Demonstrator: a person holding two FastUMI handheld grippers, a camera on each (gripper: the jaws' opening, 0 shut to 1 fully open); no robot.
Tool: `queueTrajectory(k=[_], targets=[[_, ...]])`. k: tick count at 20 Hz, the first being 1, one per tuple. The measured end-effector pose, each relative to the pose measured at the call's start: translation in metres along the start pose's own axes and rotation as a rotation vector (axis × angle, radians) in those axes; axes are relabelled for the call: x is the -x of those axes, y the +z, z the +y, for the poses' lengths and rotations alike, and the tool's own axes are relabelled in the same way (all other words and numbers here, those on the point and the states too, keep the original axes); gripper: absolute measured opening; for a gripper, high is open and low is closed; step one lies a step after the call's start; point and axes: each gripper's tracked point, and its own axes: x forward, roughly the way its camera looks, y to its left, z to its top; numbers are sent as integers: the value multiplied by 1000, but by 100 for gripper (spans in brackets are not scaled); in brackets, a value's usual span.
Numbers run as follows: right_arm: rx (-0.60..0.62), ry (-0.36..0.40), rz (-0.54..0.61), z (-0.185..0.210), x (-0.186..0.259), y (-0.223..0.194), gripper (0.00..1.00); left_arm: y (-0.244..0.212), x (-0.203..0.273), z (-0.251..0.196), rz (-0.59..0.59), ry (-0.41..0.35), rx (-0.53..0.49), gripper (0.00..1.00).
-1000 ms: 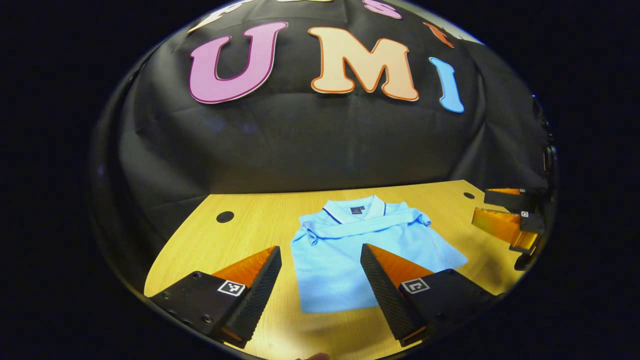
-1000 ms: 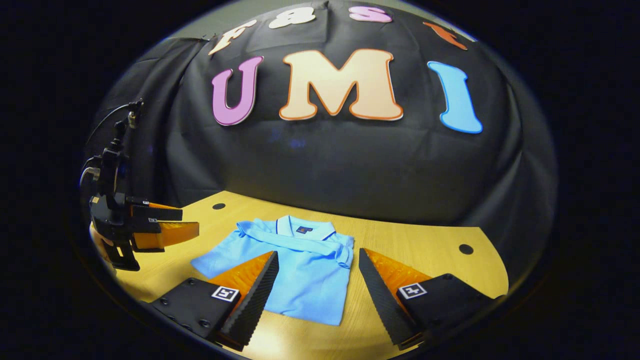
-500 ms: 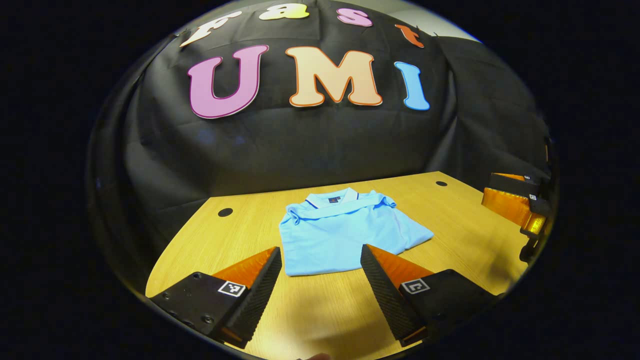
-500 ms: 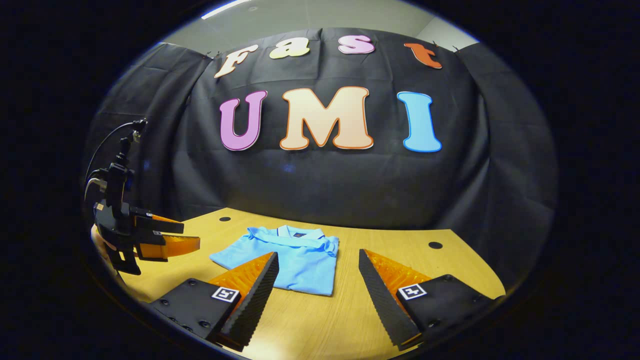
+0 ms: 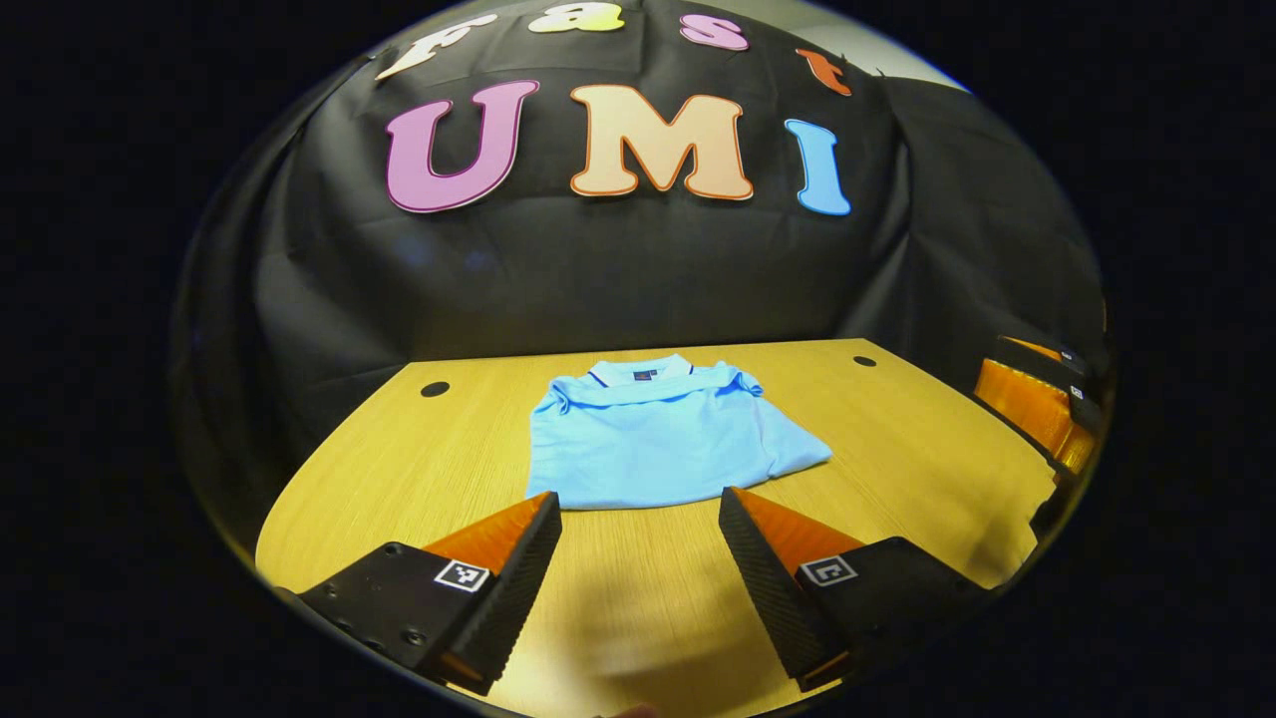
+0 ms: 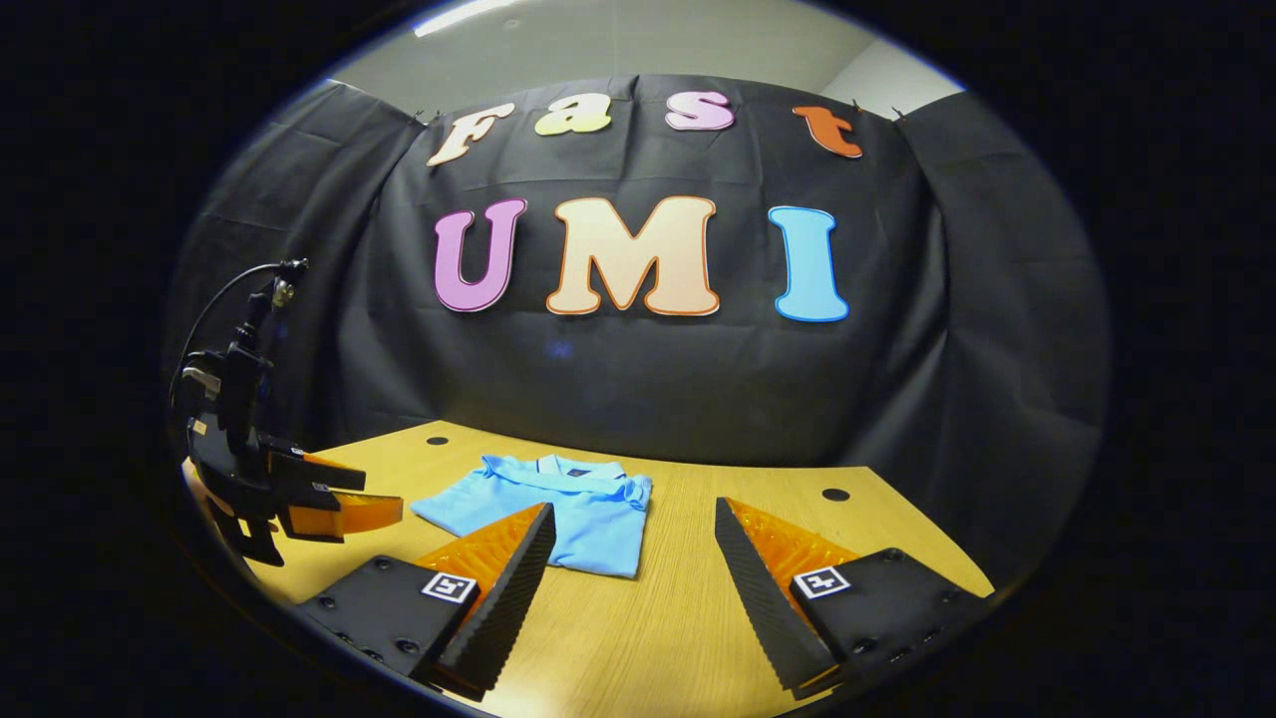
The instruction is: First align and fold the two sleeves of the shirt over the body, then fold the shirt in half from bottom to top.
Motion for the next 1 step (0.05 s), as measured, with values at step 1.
queueTrajectory(k=[1], targets=[[-6,1,4,-1,1,-3,99,-2,1,1,6,8,-6,96]])
